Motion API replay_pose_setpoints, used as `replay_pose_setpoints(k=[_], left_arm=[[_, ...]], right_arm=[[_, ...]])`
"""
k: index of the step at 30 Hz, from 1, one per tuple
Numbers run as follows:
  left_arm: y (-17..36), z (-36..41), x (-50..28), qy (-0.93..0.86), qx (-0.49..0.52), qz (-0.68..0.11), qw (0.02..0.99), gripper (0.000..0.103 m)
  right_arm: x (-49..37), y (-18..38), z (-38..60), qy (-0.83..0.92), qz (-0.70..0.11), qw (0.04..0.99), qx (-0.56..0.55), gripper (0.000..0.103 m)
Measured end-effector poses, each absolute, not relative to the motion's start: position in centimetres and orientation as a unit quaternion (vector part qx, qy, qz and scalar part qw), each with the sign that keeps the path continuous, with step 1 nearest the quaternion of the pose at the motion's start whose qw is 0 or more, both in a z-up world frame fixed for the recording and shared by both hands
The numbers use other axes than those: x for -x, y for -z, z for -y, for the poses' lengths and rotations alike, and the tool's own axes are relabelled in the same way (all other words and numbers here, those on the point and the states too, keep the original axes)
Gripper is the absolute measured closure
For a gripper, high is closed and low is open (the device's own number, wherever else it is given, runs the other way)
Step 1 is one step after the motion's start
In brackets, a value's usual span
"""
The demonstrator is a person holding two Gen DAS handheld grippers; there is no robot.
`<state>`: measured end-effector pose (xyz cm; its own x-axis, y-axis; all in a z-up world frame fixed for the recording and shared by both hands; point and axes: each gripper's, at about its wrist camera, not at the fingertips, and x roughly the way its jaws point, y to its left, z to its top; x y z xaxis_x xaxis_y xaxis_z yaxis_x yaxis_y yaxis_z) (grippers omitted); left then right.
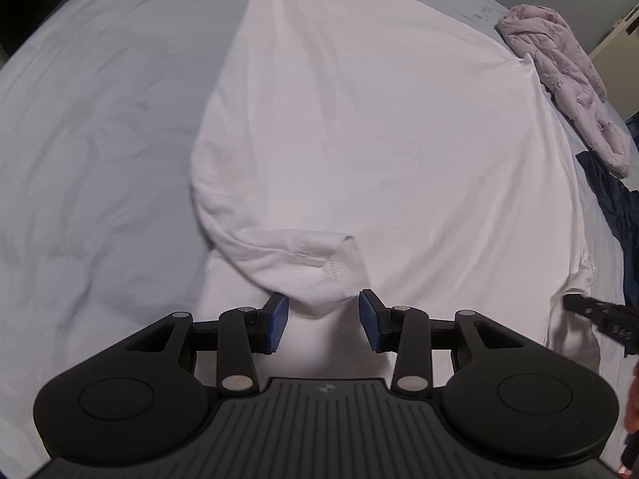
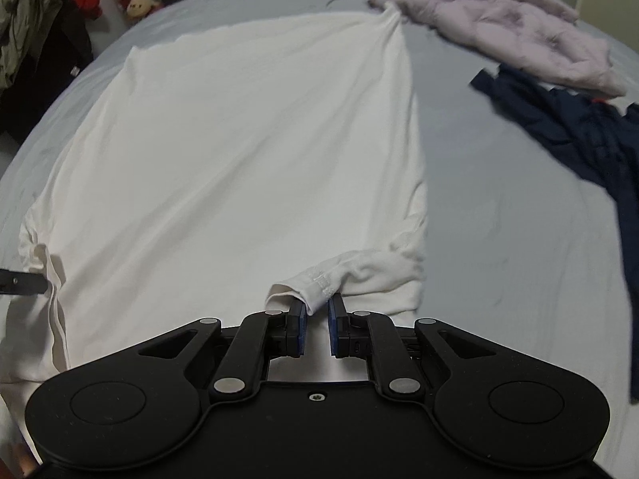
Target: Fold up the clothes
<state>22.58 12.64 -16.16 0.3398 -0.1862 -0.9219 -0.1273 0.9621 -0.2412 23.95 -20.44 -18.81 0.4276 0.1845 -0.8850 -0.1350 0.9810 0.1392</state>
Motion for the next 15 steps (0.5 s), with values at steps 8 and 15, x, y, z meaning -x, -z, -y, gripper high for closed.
replay_pose_setpoints(k=[8, 15], left_arm=[[17.1, -11.8, -23.3, 0.008, 0.120, -0.584, 0.802, 0.065], [15.0, -12.4, -23.7, 0.006, 0.110, -0.587, 0.802, 0.056]], right_arm=[[-24.4, 19.7, 19.8, -0.095, -0.540, 0.837, -0.001, 0.091], [-24.7, 17.6, 20.1, -0.103, -0.548, 0.830, 0.005, 0.086]])
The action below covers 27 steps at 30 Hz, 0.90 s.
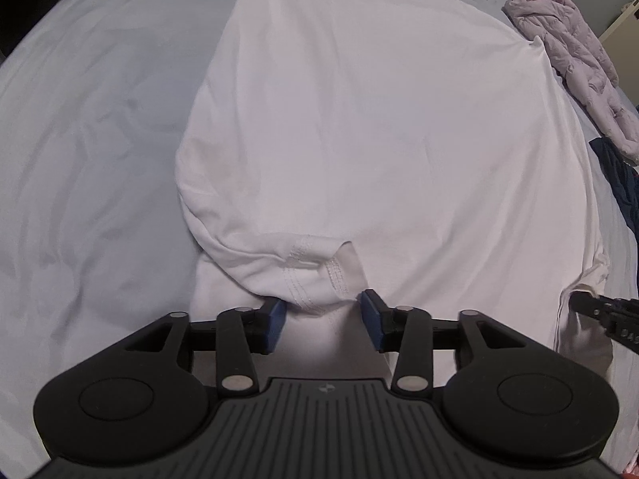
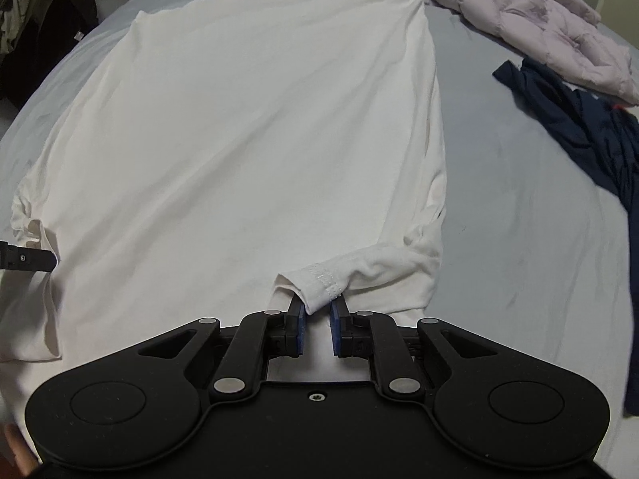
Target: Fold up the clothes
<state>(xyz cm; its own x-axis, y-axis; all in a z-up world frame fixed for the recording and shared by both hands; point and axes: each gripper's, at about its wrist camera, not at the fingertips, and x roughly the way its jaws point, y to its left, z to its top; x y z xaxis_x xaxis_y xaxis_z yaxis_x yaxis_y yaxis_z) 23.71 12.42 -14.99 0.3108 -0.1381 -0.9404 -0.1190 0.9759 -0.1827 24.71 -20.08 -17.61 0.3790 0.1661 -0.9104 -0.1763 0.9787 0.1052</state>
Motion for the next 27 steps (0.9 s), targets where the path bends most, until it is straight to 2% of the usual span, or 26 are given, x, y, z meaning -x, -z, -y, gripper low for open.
replay_pose_setpoints(k=[5, 17, 27], left_arm=[[12.5, -13.6, -24.3, 0.004, 0.104, -0.569, 0.816, 0.055], [5.1, -16.1, -28.9, -0.024, 0.045, -0.500, 0.864, 0.054], [3.5, -16.8, -34.6, 0.004, 0.049, -0.441, 0.896, 0.052]], right_arm=[[-25.4, 14.8, 21.6, -0.104, -0.536, 0.838, -0.010, 0.075], [-31.2, 9.7, 24.0, -0.092, -0.537, 0.839, 0.009, 0.073], [-37.4, 7.4, 25.9, -0.081, -0.519, 0.851, 0.027, 0.072]])
